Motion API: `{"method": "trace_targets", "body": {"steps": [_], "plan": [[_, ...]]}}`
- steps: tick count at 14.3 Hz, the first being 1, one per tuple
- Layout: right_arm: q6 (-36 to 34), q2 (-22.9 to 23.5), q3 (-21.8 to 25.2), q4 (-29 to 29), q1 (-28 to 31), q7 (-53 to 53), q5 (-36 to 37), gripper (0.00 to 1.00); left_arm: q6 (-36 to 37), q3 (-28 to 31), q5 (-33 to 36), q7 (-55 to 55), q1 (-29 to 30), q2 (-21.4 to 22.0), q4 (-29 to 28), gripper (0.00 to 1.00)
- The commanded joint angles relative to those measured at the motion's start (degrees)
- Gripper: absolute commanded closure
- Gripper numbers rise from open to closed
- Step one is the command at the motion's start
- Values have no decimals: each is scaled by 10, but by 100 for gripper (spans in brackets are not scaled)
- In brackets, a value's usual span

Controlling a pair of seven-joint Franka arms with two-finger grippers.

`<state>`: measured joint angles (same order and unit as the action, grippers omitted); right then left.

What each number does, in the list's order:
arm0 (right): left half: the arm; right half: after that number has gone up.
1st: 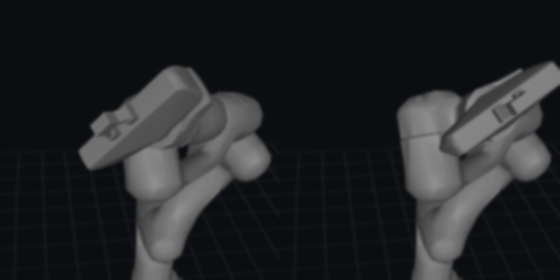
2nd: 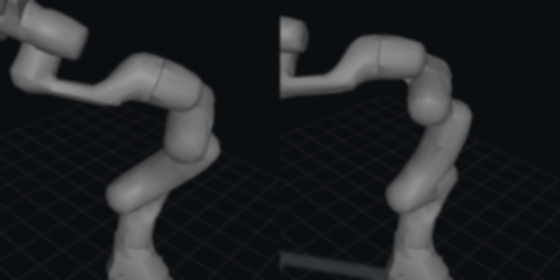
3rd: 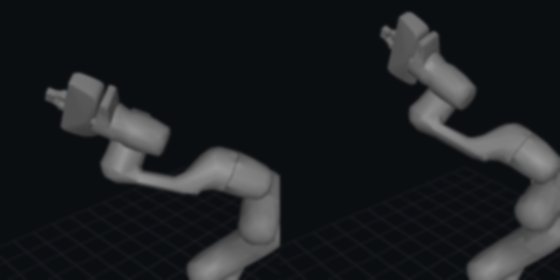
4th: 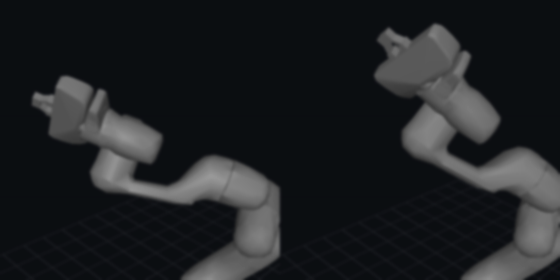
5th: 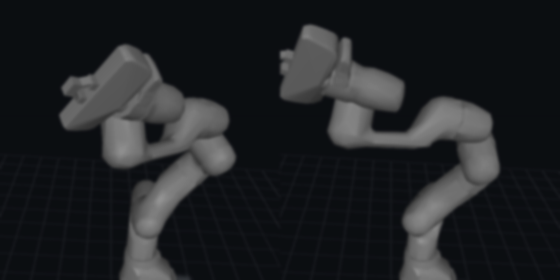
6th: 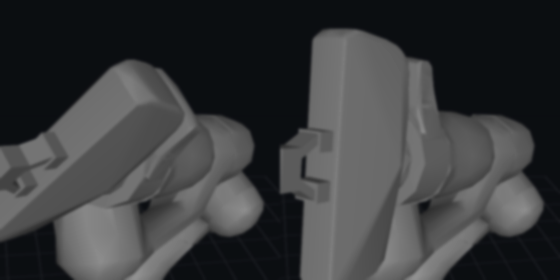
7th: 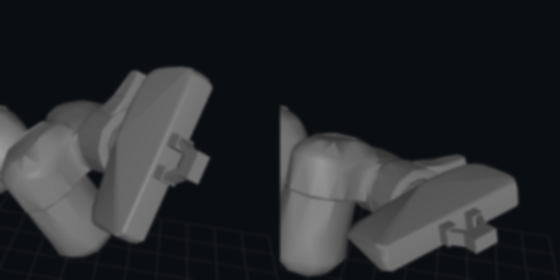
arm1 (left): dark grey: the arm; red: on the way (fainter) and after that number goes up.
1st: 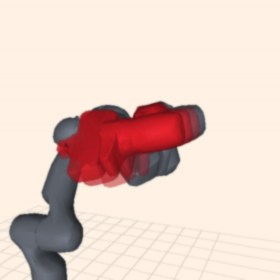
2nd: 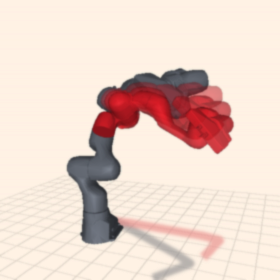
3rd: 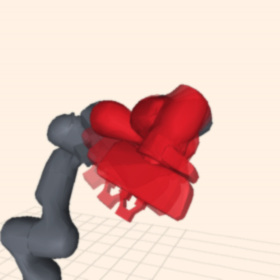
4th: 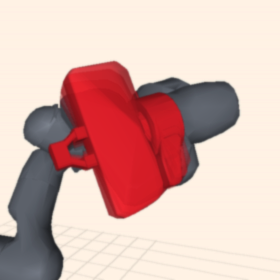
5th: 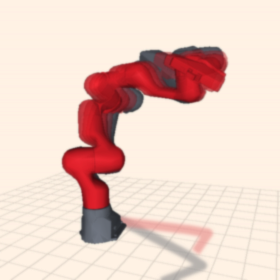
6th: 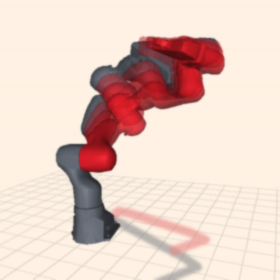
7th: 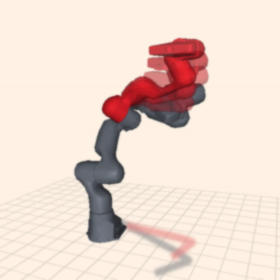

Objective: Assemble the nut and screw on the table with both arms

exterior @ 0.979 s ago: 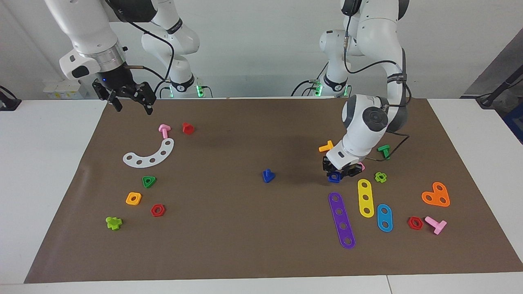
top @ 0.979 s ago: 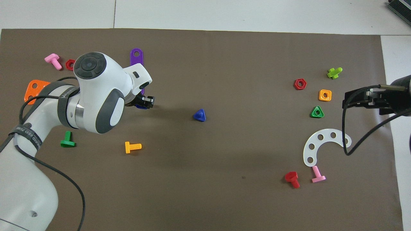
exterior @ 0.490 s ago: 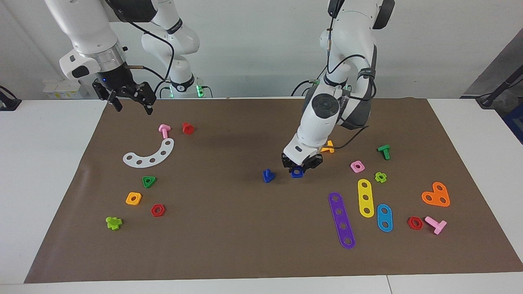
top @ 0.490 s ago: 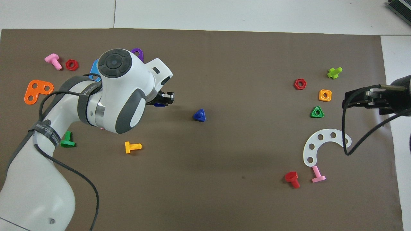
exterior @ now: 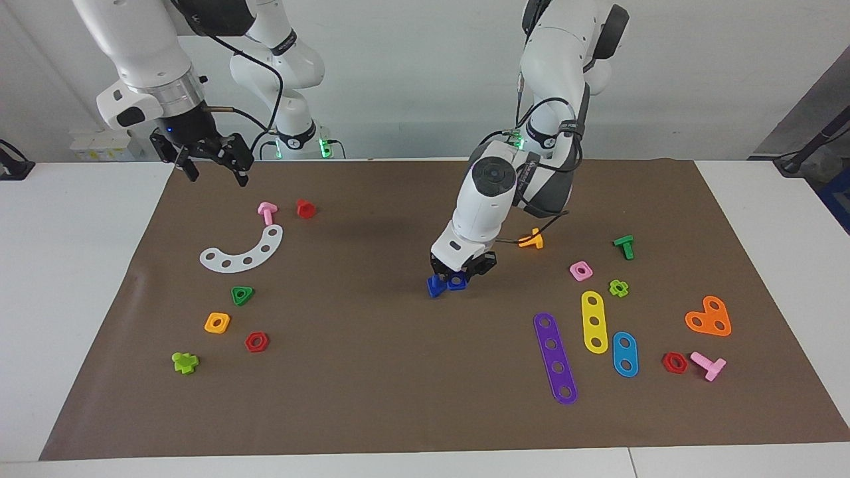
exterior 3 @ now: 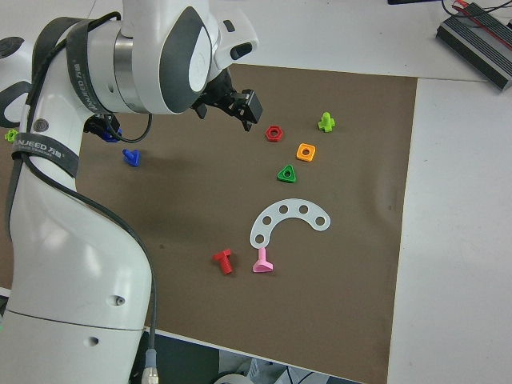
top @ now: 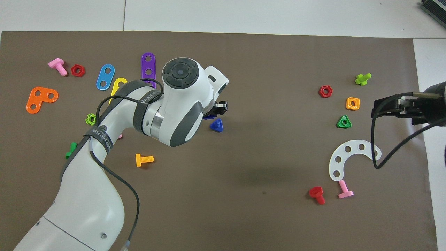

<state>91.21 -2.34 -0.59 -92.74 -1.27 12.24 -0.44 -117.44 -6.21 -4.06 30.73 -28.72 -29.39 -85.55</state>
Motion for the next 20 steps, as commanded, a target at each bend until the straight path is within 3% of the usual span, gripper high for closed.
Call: {"method": "trace_targets", "body": {"steps": [1, 20], "plan": [[-10, 0, -1, 4, 3, 2, -11, 0, 10, 10, -9, 12, -23, -17, 26, 91], [-10, 0, -2, 4, 3, 2, -11, 0, 12, 11, 5, 16, -42, -8, -18, 91]]}}
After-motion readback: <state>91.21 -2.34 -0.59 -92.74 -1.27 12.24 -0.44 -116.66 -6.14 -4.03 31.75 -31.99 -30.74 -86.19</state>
